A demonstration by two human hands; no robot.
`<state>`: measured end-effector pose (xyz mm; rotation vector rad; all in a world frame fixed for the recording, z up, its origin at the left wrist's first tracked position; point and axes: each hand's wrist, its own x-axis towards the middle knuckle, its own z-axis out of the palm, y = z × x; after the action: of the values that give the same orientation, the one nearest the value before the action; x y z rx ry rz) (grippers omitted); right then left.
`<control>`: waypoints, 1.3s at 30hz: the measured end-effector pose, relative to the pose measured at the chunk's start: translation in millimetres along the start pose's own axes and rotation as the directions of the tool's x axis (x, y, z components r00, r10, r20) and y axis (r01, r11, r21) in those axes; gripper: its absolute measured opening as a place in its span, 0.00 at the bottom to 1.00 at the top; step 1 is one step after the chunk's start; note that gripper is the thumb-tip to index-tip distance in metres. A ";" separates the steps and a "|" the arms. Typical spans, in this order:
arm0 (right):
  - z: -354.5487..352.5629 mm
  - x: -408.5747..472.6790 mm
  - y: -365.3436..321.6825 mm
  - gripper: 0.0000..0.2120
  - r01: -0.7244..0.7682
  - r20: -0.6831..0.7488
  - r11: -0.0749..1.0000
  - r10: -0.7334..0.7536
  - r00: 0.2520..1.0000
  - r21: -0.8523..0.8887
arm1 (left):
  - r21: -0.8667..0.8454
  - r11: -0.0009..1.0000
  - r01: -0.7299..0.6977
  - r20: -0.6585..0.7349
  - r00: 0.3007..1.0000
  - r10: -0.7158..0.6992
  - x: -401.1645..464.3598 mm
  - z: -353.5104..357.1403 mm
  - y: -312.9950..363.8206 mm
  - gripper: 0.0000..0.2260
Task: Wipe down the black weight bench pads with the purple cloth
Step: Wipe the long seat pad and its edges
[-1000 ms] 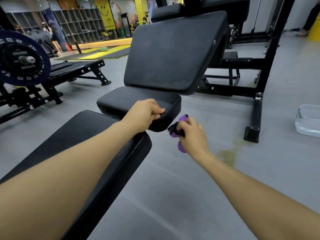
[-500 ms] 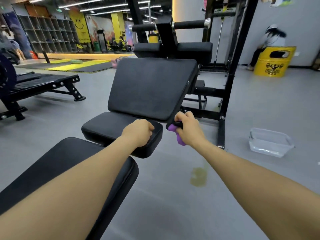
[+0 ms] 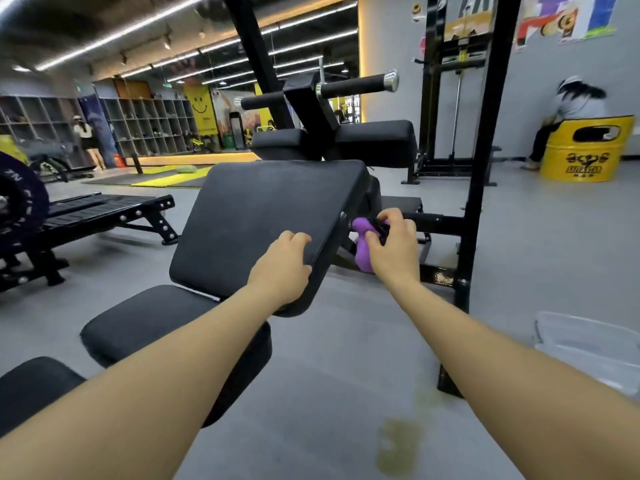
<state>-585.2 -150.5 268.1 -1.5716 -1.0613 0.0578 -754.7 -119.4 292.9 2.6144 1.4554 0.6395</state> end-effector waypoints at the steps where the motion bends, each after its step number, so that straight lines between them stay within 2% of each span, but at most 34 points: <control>1: -0.9 11.0 3.6 0.10 0.010 -0.029 0.999 -0.009 1.000 0.032 | -0.007 1.000 0.000 -0.011 1.000 0.000 8.6 4.8 6.5 0.20; 5: 9.7 44.5 6.9 0.15 -0.011 -0.133 0.968 0.046 0.990 0.252 | -0.018 1.000 -0.009 -0.085 0.996 0.007 32.9 17.1 23.1 0.20; 7: 22.9 56.0 4.4 0.21 -0.011 -0.071 0.949 0.036 0.997 0.316 | -0.005 1.000 -0.012 -0.131 0.991 0.011 41.4 19.7 26.0 0.21; 9: 38.0 58.0 2.8 0.28 -0.018 0.055 0.957 0.002 0.998 0.290 | -0.006 1.000 -0.002 -0.146 0.989 0.001 46.9 20.4 24.2 0.22; 11: 52.5 49.9 9.5 0.31 -0.022 0.092 0.953 -0.006 0.996 0.304 | -0.003 1.000 -0.002 -0.136 0.991 0.001 49.5 23.8 21.3 0.22; 15: 76.0 7.1 24.9 0.27 0.107 -0.023 0.932 -0.105 0.994 0.347 | 0.040 0.998 -0.056 -0.140 0.988 0.061 54.1 25.8 13.1 0.21; 17: 79.6 1.2 27.4 0.25 0.114 -0.034 0.921 -0.109 0.993 0.373 | 0.070 0.996 -0.060 -0.136 0.988 0.069 56.0 24.8 11.2 0.22; 21: 64.7 60.7 17.1 0.22 0.049 -0.120 0.901 0.003 0.993 0.430 | 0.121 0.992 -0.034 -0.120 0.992 0.049 59.2 26.0 8.9 0.27; 25: 47.5 113.9 11.3 0.20 -0.060 -0.066 0.831 0.115 0.991 0.553 | 0.145 0.988 -0.049 -0.123 0.990 0.067 63.8 28.5 5.6 0.27; 28: 62.1 72.4 19.3 0.19 -0.026 -0.090 0.863 0.082 0.993 0.504 | 0.157 0.987 -0.039 -0.133 0.989 0.060 65.0 29.0 6.2 0.26; 32: 72.5 25.0 29.6 0.19 0.003 -0.041 0.872 0.019 0.999 0.489 | 0.195 0.979 -0.052 -0.126 0.989 0.077 64.7 29.0 6.9 0.26; 36: 59.5 84.9 16.2 0.18 0.009 -0.117 0.910 0.043 0.992 0.414 | 0.206 0.977 -0.064 -0.115 0.989 0.089 66.2 29.3 4.9 0.25; 39: 43.9 131.4 8.9 0.18 -0.086 -0.100 0.898 0.142 0.985 0.432 | 0.188 0.980 -0.069 -0.125 0.988 0.094 66.1 31.3 2.3 0.26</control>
<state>-527.7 -32.1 312.2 -1.2178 -0.7879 0.2496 -710.0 -61.8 286.1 2.8341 1.5172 0.7360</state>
